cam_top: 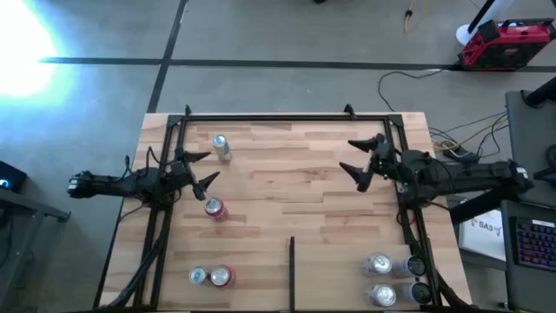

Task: Place canned beverage on shelf
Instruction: Move the top white/blue soda can to the center of the table

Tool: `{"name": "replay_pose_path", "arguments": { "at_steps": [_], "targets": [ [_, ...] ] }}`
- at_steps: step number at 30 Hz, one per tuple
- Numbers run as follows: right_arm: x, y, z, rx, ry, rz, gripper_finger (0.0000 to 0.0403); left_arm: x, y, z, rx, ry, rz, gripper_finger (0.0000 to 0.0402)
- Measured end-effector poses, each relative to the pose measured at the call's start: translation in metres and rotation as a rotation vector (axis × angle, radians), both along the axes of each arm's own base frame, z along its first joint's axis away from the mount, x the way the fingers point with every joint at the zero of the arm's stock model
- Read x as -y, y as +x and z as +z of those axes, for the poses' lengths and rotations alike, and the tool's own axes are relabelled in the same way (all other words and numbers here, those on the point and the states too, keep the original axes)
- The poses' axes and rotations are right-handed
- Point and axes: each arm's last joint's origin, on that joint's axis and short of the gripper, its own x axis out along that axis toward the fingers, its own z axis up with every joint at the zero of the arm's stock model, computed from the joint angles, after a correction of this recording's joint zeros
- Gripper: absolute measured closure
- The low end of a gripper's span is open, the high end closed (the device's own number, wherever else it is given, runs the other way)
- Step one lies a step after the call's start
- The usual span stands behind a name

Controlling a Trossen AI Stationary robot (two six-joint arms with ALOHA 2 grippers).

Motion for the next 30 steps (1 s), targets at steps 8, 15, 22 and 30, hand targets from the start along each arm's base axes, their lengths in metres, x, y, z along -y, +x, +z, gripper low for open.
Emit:
{"name": "replay_pose_path", "arguments": {
  "at_steps": [8, 15, 22, 30],
  "targets": [
    [0.006, -0.008, -0.041, -0.07, 0.058, 0.087, 0.0003, 0.0, 0.0, 0.0, 0.0, 0.0, 0.0, 0.0058],
    [0.006, -0.012, -0.071, -0.08, 0.28, 0.053, 0.0003, 0.0, 0.0, 0.0, 0.0, 0.0, 0.0, 0.0058],
    [0.004, -0.014, -0.085, -0.05, 0.539, 0.023, 0.0003, 0.0, 0.0, 0.0, 0.0, 0.0, 0.0, 0.0058],
    [0.004, -0.014, -0.087, -0.065, 0.538, 0.012, 0.0003, 0.0, 0.0, 0.0, 0.0, 0.0, 0.0, 0.0058]
  ]
}}
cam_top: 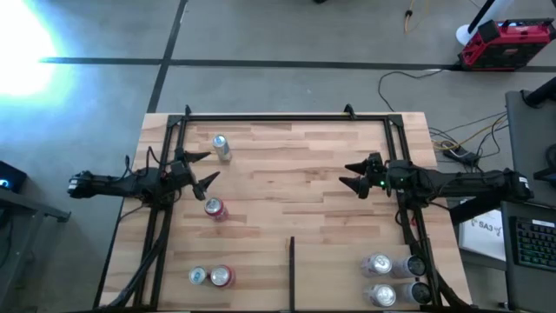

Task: Place canned beverage on shelf
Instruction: Move the top white/blue soda can to the center of the table

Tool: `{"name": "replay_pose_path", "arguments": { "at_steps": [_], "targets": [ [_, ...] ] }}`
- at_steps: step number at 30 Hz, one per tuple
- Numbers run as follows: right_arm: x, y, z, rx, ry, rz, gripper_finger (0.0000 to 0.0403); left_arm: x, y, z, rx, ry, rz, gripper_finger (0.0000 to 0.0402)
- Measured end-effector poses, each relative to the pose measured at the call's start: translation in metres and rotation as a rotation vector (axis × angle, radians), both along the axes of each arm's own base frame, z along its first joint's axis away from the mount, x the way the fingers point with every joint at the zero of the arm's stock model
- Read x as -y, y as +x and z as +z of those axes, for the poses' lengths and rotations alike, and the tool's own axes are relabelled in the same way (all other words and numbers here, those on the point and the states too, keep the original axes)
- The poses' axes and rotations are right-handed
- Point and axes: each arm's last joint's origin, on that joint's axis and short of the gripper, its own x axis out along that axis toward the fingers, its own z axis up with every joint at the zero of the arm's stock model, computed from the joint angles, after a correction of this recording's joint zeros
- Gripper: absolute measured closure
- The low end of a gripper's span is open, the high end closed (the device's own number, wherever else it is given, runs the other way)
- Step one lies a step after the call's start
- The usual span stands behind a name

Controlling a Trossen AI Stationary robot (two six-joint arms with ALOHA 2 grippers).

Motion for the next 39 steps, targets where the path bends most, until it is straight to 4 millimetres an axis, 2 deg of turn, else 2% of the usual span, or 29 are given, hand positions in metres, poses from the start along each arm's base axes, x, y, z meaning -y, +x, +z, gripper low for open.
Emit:
{"name": "replay_pose_path", "arguments": {
  "at_steps": [14, 19, 22, 28, 33, 36, 39],
  "targets": [
    [0.0, 0.0, 0.0, 0.001, 0.007, -0.002, 0.0003, 0.0, 0.0, 0.0, -0.005, 0.009, 0.001, 0.0058],
    [0.0, 0.0, 0.0, 0.001, 0.007, -0.002, 0.0003, -0.001, 0.0, 0.0, -0.218, 0.401, 0.045, 0.0058],
    [0.0, 0.0, 0.0, 0.001, 0.007, -0.002, 0.0003, 0.0, 0.0, 0.0, -0.268, 0.509, 0.027, 0.0058],
    [0.0, 0.0, 0.0, 0.001, 0.007, -0.002, 0.0003, 0.0, 0.0, 0.0, -0.217, 0.419, 0.008, 0.0058],
    [0.0, 0.0, 0.0, 0.001, 0.007, -0.002, 0.0003, 0.002, 0.001, 0.001, -0.234, 0.524, -0.046, 0.0058],
    [0.0, 0.0, 0.0, 0.001, 0.007, -0.002, 0.0003, 0.003, 0.001, 0.007, -0.128, 0.461, -0.082, 0.0058],
    [0.0, 0.0, 0.0, 0.001, 0.007, -0.002, 0.0003, 0.001, -0.003, 0.021, 0.101, 0.241, -0.005, 0.0058]
  ]
}}
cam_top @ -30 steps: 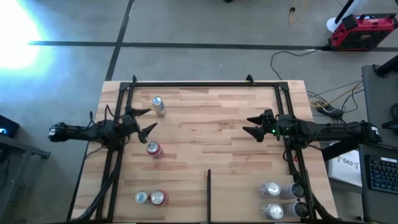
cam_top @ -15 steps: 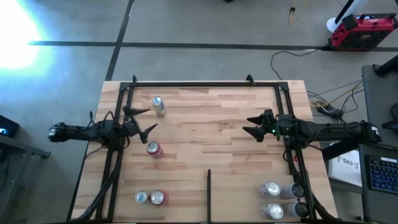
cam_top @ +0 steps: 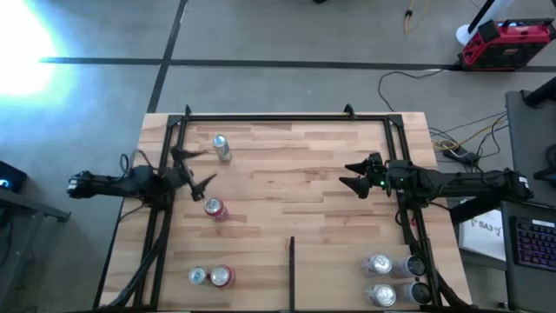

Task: Place canned beverage on shelf
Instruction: Move the top white/blue soda can to the center of the table

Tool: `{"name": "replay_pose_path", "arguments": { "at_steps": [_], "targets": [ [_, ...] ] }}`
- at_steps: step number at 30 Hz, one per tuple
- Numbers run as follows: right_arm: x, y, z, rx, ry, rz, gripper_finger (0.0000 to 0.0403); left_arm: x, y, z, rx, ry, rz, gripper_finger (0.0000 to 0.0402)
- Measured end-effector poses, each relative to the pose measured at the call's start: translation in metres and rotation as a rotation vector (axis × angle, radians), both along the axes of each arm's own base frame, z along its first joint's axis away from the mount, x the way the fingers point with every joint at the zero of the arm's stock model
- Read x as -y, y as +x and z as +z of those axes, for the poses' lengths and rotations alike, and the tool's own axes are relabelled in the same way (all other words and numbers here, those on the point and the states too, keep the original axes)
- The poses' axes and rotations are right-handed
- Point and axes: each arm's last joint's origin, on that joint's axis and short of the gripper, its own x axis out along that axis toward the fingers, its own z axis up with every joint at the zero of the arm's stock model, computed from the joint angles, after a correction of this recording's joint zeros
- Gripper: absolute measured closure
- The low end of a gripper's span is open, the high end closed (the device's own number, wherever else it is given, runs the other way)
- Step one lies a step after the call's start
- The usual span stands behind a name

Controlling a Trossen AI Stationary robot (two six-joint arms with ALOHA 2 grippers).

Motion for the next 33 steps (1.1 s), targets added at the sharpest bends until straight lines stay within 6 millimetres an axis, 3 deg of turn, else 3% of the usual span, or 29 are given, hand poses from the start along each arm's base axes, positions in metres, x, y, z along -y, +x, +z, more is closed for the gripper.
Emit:
{"name": "replay_pose_path", "arguments": {
  "at_steps": [4, 7, 12, 15, 18, 23, 29, 33],
  "targets": [
    [0.0, 0.0, 0.0, 0.0, 0.0, 0.0, 0.0003, -0.009, -0.006, 0.004, 0.28, -0.428, 0.27, 0.0058],
    [0.0, 0.0, 0.0, 0.0, 0.0, 0.0, 0.0003, -0.01, 0.0, -0.003, 0.366, -0.621, 0.274, 0.0055],
    [0.0, 0.0, 0.0, -0.001, 0.0, 0.0, 0.0003, -0.009, 0.012, -0.005, 0.457, -0.812, 0.238, 0.0026],
    [0.0, 0.0, 0.0, -0.001, 0.0, 0.0, 0.0003, -0.01, 0.022, 0.012, 0.492, -0.853, 0.295, 0.0006],
    [0.0, 0.0, 0.0, -0.001, 0.0, 0.0, 0.0003, -0.014, 0.039, 0.037, 0.518, -0.876, 0.362, 0.001],
    [0.0, 0.0, 0.0, -0.001, 0.0, 0.0, 0.0003, -0.024, 0.074, 0.071, 0.406, -1.001, 0.53, 0.001],
    [0.0, 0.0, 0.0, -0.001, 0.0, 0.0, 0.0003, -0.051, 0.105, 0.096, 0.111, -1.558, 0.836, 0.0007],
    [0.0, 0.0, 0.0, -0.001, 0.0, 0.0, 0.0003, -0.077, 0.128, 0.11, -0.026, -1.698, 0.987, 0.0006]
  ]
}}
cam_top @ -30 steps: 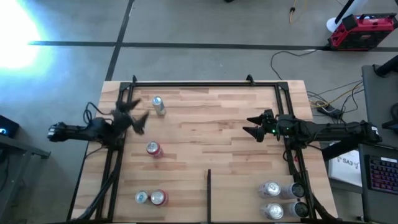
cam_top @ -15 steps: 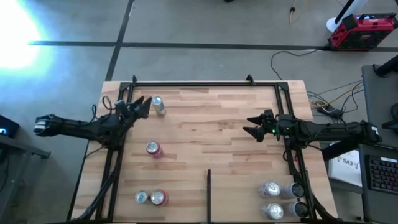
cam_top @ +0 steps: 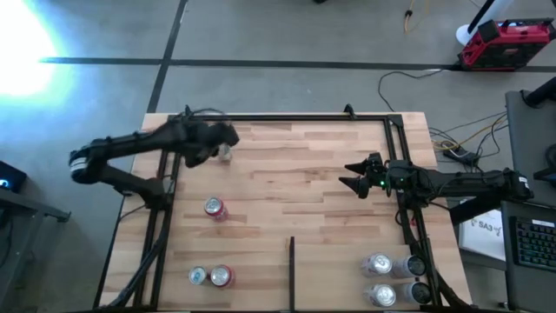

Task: Place canned beverage on shelf
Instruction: Move the top white/blue soda can to the center of the table

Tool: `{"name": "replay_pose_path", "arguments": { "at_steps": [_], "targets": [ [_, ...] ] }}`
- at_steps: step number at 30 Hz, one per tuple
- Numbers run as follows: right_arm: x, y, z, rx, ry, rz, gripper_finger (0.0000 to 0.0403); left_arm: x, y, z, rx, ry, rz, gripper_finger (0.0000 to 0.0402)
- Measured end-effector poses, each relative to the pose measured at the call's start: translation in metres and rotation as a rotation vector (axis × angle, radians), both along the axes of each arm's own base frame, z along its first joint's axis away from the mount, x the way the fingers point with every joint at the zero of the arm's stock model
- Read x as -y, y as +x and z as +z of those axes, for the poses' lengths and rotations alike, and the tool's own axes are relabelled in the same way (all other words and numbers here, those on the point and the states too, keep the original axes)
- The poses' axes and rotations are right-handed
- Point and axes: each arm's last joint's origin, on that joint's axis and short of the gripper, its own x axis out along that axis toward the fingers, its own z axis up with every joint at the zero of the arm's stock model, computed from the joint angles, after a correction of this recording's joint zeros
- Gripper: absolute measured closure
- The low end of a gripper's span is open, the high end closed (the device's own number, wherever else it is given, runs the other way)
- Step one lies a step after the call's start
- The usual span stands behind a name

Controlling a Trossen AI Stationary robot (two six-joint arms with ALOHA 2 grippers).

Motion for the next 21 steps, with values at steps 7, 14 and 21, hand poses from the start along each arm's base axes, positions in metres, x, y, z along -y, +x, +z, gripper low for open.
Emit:
{"name": "replay_pose_path", "arguments": {
  "at_steps": [7, 14, 21],
  "targets": [
    [0.0, 0.0, 0.0, 0.0, 0.0, 0.0, 0.0003, -0.045, 0.016, 0.008, -0.068, -0.291, 0.096, 0.0006],
    [0.0, 0.0, 0.0, 0.0, 0.0, 0.0, 0.0003, -0.071, 0.025, -0.007, -0.071, -0.515, 0.28, 0.0006],
    [0.0, 0.0, 0.0, 0.0, 0.0, 0.0, 0.0003, -0.075, 0.024, -0.015, -0.069, -0.531, 0.497, 0.0006]
  ]
}}
